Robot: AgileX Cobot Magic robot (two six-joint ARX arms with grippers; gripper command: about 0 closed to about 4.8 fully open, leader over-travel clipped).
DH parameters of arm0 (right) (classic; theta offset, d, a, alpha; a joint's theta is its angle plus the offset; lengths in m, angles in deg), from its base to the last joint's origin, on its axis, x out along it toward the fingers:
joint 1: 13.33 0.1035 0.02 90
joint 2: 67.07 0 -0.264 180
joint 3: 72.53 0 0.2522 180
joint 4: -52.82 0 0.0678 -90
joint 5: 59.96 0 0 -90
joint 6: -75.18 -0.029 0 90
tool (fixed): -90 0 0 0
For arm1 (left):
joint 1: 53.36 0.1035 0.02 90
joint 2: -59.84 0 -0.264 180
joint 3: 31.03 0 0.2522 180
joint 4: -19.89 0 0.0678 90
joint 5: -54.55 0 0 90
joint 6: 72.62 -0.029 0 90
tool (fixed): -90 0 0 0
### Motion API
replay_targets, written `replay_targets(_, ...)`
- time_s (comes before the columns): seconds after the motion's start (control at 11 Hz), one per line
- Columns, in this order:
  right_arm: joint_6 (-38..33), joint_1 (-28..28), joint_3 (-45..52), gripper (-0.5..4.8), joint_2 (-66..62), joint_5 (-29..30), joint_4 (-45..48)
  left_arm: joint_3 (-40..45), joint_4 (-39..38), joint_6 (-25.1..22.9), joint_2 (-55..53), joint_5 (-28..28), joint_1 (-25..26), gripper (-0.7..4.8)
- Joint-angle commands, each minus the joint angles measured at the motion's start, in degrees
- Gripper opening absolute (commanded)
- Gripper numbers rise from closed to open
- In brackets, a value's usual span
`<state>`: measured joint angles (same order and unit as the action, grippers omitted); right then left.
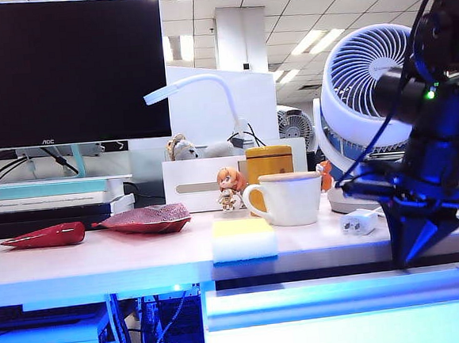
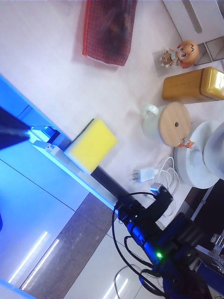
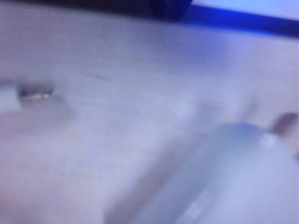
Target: Open the drawer, place the cleaning sponge inside, then close the drawer.
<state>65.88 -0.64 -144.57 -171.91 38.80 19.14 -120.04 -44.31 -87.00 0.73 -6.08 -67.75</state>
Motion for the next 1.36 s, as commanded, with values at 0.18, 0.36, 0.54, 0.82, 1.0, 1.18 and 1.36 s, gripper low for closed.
replay_targets(0.18, 0.57, 0.11, -0.15, -0.09, -2.21, -0.07, 0.37, -0.35, 0.15, -0.26, 0.17, 0.26, -0.02, -0.06)
replay_targets(0.36, 0.61, 0.11, -0.17, -0.09, -2.19, 0.17, -2.03, -0.35, 0.15, -0.26, 0.20, 0.26, -0.02, -0.06)
replay_targets(0.54, 0.61, 0.11, -0.17, -0.08, -2.19, 0.22, -4.17, -0.35, 0.07, -0.26, 0.20, 0.28, -0.02, -0.06)
replay_targets(0.82, 0.79, 0.11, -0.17, -0.09, -2.19, 0.22, -5.81, -0.35, -2.32, -1.33, 0.20, 0.57, -0.02, -0.06)
replay_targets(1.0, 1.62, 0.11, -0.17, -0.08, -2.19, 0.22, -7.67, -0.35, -5.20, -4.94, 0.24, 2.97, -0.02, -0.06)
replay_targets(1.18, 2.08, 0.11, -0.17, -0.08, -2.19, 0.20, -9.22, -0.35, -5.33, -4.94, 0.35, 2.86, -0.02, -0.06)
replay_targets(1.36, 2.08, 0.11, -0.17, -0.09, -2.16, 0.22, -12.37, -0.35, -5.31, -4.94, 0.46, 2.84, -0.02, -0.06)
